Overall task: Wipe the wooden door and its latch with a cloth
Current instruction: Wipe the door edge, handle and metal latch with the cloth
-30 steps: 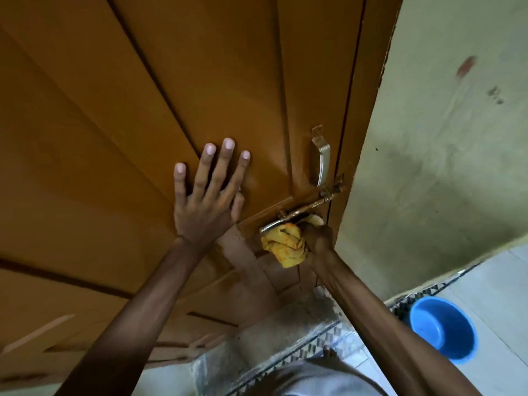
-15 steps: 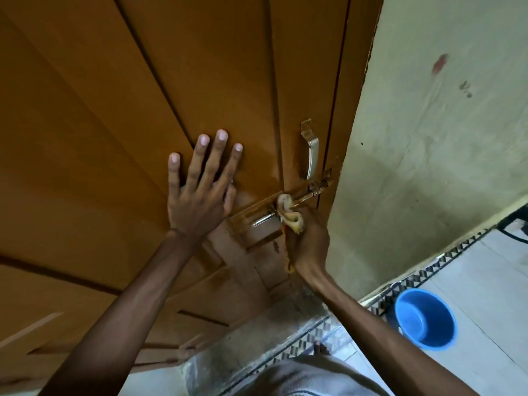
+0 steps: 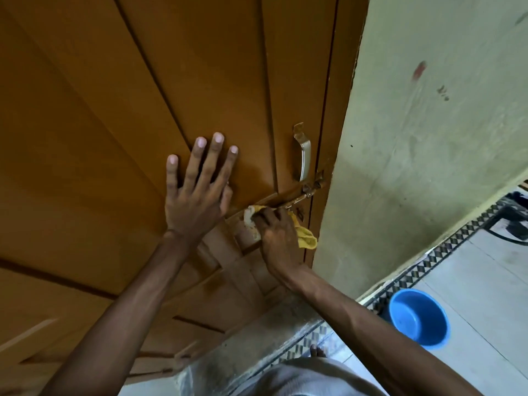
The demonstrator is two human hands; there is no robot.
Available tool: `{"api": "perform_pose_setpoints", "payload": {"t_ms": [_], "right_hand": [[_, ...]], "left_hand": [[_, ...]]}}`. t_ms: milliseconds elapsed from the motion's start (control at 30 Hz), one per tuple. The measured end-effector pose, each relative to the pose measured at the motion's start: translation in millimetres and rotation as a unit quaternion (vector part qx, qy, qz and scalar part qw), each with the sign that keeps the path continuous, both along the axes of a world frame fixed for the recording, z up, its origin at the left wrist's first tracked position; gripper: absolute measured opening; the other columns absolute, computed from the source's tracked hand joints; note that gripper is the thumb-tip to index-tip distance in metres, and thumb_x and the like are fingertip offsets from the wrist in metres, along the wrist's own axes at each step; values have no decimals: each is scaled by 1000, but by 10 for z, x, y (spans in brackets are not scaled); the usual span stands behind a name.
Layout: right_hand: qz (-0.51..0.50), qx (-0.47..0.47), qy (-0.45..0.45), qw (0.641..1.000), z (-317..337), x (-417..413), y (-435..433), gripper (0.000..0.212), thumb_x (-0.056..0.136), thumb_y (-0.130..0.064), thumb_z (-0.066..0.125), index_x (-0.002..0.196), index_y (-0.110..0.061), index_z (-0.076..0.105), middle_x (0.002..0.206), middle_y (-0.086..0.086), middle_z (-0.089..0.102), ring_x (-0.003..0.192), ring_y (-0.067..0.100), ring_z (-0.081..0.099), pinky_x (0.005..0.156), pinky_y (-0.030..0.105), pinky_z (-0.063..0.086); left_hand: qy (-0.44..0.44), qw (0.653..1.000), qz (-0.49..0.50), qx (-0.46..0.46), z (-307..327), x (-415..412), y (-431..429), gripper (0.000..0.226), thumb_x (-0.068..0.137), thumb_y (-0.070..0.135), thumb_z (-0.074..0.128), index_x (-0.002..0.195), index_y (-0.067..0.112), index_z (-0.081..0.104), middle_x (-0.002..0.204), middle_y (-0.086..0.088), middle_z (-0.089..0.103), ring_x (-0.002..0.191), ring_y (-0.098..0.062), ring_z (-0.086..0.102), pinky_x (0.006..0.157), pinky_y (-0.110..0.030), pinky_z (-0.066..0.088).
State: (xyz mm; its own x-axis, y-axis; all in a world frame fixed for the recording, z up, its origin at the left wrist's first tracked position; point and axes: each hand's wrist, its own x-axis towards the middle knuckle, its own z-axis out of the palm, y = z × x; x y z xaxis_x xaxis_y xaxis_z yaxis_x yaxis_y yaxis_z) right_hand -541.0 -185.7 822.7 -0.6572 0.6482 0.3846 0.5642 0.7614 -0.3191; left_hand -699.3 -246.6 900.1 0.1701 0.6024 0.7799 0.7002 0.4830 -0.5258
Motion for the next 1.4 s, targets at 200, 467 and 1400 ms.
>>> {"api": "perform_pose_setpoints", "payload": {"t_ms": [200,467,1400], "right_hand": [[188,-23,1,982,-60,-50,-38,37,79,-1,59,111,-14,72,114,4,68,103,29,57,88,36,51],[30,-268,144,952,-168,820,207,46,76,10,59,115,-12,70,112,6,68,103,18,63,89,16,46],[-16,-594,217,775,-215,1190,1230,30,94,-29,62,122,-20,63,112,4,70,102,21,68,84,31,54]], "left_hand": [[-3,1000,-5,-16,34,20,-6,60,100,33,49,158,24,36,161,-6,33,148,-25,29,121,-53,9],[-126,991,-25,-29,10,224,-39,53,102,28,49,155,24,43,163,-7,30,152,-28,23,123,-52,5],[-945,294,-77,123,-1058,1314,510,18,97,-3,63,80,4,63,53,-1,66,41,-1,61,41,-11,45]]}}
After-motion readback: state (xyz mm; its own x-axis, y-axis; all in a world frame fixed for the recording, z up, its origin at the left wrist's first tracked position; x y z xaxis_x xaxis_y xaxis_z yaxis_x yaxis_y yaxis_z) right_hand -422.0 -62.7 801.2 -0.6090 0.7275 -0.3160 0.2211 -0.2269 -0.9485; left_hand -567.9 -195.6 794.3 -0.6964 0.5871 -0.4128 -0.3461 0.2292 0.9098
